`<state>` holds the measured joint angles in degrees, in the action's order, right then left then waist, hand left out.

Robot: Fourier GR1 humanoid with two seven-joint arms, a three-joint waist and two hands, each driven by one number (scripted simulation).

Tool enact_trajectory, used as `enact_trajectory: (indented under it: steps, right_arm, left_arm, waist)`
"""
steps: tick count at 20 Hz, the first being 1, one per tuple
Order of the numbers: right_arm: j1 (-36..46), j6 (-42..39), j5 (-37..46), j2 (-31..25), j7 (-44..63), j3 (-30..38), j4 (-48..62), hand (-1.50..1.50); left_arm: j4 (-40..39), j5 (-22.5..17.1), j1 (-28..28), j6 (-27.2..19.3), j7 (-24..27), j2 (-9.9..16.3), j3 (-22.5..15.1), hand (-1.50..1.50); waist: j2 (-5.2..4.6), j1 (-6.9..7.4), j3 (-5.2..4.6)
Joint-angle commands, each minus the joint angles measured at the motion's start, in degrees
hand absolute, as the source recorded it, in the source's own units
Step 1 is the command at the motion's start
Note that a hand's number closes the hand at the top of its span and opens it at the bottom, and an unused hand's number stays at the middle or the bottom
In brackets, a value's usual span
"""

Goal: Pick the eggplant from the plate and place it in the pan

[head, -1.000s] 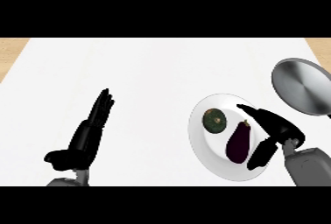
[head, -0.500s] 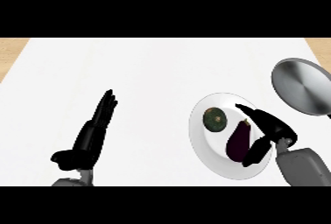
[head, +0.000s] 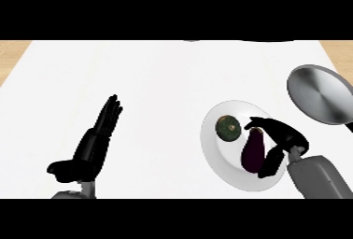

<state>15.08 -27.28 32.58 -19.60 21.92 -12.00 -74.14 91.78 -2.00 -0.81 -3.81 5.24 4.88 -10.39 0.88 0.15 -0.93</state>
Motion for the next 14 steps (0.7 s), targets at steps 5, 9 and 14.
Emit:
enact_trajectory:
  steps: [5, 9, 14]
  right_arm:
    - [0.0, 1.5, 6.1, 1.3, -4.7, -4.5, 5.2, 1.50]
    - [0.4, 4.6, 6.8, -0.5, -8.5, -1.8, 7.1, 1.50]
    - [-0.1, 11.3, 11.0, -0.5, -9.8, 0.0, 4.2, 1.50]
  left_arm:
    - [-0.5, 0.3, 0.8, 0.3, 1.1, -1.0, -0.2, 0.00]
    - [4.4, -1.0, 1.6, 1.6, -2.7, 1.1, 0.8, 0.00]
    - [0.9, 0.2, -0.2, 1.4, -0.6, 0.0, 1.4, 0.00]
  waist:
    - [-0.91, 0.17, 0.93]
    - [-0.85, 0.53, 0.96]
    - [-0.85, 0.01, 0.94]
